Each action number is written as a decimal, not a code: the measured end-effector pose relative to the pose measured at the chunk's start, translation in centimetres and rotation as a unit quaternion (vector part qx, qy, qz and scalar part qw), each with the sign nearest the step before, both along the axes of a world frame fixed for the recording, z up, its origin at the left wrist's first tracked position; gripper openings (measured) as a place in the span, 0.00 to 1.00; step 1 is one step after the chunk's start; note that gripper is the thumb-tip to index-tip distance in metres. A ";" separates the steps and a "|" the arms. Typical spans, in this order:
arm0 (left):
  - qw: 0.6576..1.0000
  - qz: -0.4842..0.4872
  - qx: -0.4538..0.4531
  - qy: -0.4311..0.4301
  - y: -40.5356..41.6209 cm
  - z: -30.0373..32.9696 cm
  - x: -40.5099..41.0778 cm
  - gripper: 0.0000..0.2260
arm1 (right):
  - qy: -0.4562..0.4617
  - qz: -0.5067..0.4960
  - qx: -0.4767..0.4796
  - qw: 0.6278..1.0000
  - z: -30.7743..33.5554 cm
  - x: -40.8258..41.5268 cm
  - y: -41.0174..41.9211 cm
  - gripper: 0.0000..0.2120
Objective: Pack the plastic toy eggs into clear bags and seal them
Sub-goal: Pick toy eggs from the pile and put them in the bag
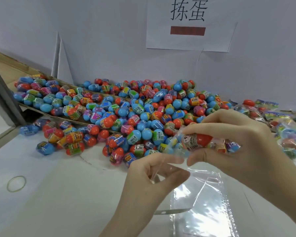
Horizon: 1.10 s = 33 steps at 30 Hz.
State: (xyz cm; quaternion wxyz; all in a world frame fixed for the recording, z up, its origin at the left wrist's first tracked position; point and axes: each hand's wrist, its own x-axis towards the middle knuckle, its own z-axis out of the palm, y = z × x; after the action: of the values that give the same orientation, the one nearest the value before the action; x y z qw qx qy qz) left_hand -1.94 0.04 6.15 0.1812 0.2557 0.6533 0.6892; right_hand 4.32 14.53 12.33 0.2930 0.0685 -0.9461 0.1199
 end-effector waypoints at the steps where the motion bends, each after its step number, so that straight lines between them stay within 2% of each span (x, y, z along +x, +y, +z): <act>1: 1.000 -0.004 -0.004 0.003 0.0 0.1 0.0 0.12 | -0.020 0.007 0.006 1.000 0.2 0.0 0.1 0.19; 5: 0.999 -0.036 0.009 0.014 0.3 0.2 0.0 0.09 | -0.107 0.055 0.001 0.993 0.6 -0.1 0.2 0.21; 8: 0.997 -0.042 0.003 0.064 0.5 0.0 0.0 0.07 | -0.166 0.062 -0.128 0.976 0.8 -0.1 -0.1 0.22; 10: 0.996 -0.044 -0.001 0.078 0.6 -0.2 0.1 0.06 | -0.158 0.054 -0.167 0.972 0.6 -0.1 0.1 0.21; 14: 0.997 -0.029 0.004 0.077 0.7 -0.5 0.1 0.05 | -0.144 0.050 -0.160 0.975 0.3 0.0 0.4 0.20; 16: 0.999 -0.014 0.033 0.035 0.7 -0.7 -0.1 0.05 | -0.162 0.092 -0.232 0.955 0.1 0.3 0.5 0.17; 18: 0.999 -0.005 0.052 -0.001 0.7 -0.7 -0.2 0.06 | -0.182 0.135 -0.324 0.919 -0.1 0.6 0.6 0.17; 20: 0.998 -0.015 0.059 -0.015 0.8 -0.6 -0.1 0.06 | -0.190 0.136 -0.381 0.895 -0.4 0.7 0.8 0.18; 22: 0.997 -0.024 0.067 -0.034 0.9 -0.5 0.0 0.06 | -0.177 0.124 -0.412 0.885 -0.3 0.5 0.4 0.14; 25: 0.995 -0.039 0.068 -0.064 0.9 -0.5 0.0 0.05 | -0.146 0.084 -0.399 0.901 0.0 0.4 0.3 0.13; 29: 0.994 -0.066 0.055 -0.072 0.7 -0.2 0.0 0.02 | -0.155 0.066 -0.323 0.931 0.3 0.4 0.2 0.17; 33: 0.996 -0.049 0.043 -0.061 0.9 -0.3 0.1 0.07 | -0.148 0.035 -0.241 0.959 0.9 0.4 0.2 0.22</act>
State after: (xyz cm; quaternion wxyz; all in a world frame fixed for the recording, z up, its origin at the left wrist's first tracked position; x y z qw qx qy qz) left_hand -1.85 0.94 5.89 0.2433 0.2527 0.5974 0.7212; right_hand 4.76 14.76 13.25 0.1533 0.0103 -0.9189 0.3633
